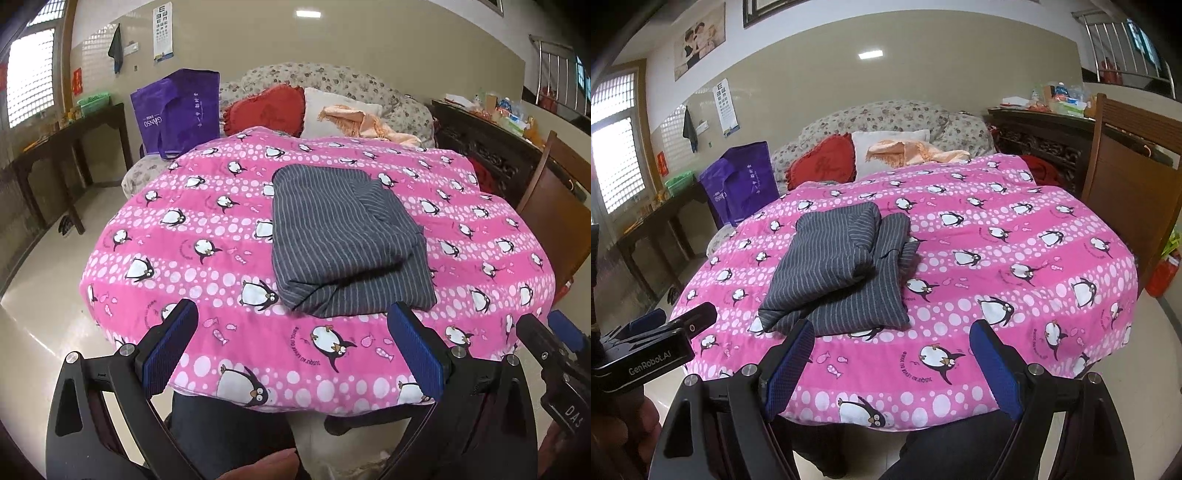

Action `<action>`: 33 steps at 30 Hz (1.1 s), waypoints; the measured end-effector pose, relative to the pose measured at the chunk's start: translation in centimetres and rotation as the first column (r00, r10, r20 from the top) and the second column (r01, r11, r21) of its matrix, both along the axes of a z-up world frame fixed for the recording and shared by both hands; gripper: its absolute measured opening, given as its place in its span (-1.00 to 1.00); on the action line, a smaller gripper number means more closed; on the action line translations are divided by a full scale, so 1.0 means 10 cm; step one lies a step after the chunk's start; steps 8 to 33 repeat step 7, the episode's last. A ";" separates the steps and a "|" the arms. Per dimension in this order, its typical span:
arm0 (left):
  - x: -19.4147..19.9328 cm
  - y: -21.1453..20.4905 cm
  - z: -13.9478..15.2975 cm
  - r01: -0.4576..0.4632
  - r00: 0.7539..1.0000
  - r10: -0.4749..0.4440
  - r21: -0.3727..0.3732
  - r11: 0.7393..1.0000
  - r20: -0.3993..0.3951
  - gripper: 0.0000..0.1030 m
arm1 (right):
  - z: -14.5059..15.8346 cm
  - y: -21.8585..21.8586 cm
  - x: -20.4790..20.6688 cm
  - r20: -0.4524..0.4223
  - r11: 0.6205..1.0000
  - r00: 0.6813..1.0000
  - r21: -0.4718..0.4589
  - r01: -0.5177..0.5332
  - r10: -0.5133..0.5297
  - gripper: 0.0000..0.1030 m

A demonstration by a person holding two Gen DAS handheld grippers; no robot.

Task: Fold large clothes

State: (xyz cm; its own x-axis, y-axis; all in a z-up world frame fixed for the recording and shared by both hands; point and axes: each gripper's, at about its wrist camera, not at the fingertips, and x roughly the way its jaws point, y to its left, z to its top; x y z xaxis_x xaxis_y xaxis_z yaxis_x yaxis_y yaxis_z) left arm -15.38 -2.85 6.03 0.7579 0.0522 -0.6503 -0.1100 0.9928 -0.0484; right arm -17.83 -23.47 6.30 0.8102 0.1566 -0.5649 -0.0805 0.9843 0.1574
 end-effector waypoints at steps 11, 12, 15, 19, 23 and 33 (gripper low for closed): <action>-0.04 0.02 -0.02 0.000 1.000 0.000 -0.004 1.000 0.013 0.99 | -0.01 0.02 0.00 -0.001 1.000 1.000 -0.005 -0.008 0.008 0.63; -0.04 0.02 -0.02 0.000 1.000 0.000 -0.004 1.000 0.013 0.99 | -0.01 0.02 0.00 -0.001 1.000 1.000 -0.005 -0.008 0.008 0.63; -0.04 0.02 -0.02 0.000 1.000 0.000 -0.004 1.000 0.013 0.99 | -0.01 0.02 0.00 -0.001 1.000 1.000 -0.005 -0.008 0.008 0.63; -0.04 0.02 -0.02 0.000 1.000 0.000 -0.004 1.000 0.013 0.99 | -0.01 0.02 0.00 -0.001 1.000 1.000 -0.005 -0.008 0.008 0.63; -0.04 0.02 -0.02 0.000 1.000 0.000 -0.004 1.000 0.013 0.99 | -0.01 0.02 0.00 -0.001 1.000 1.000 -0.005 -0.008 0.008 0.63; -0.04 0.02 -0.02 0.000 1.000 0.000 -0.004 1.000 0.013 0.99 | -0.01 0.02 0.00 -0.001 1.000 1.000 -0.005 -0.008 0.008 0.63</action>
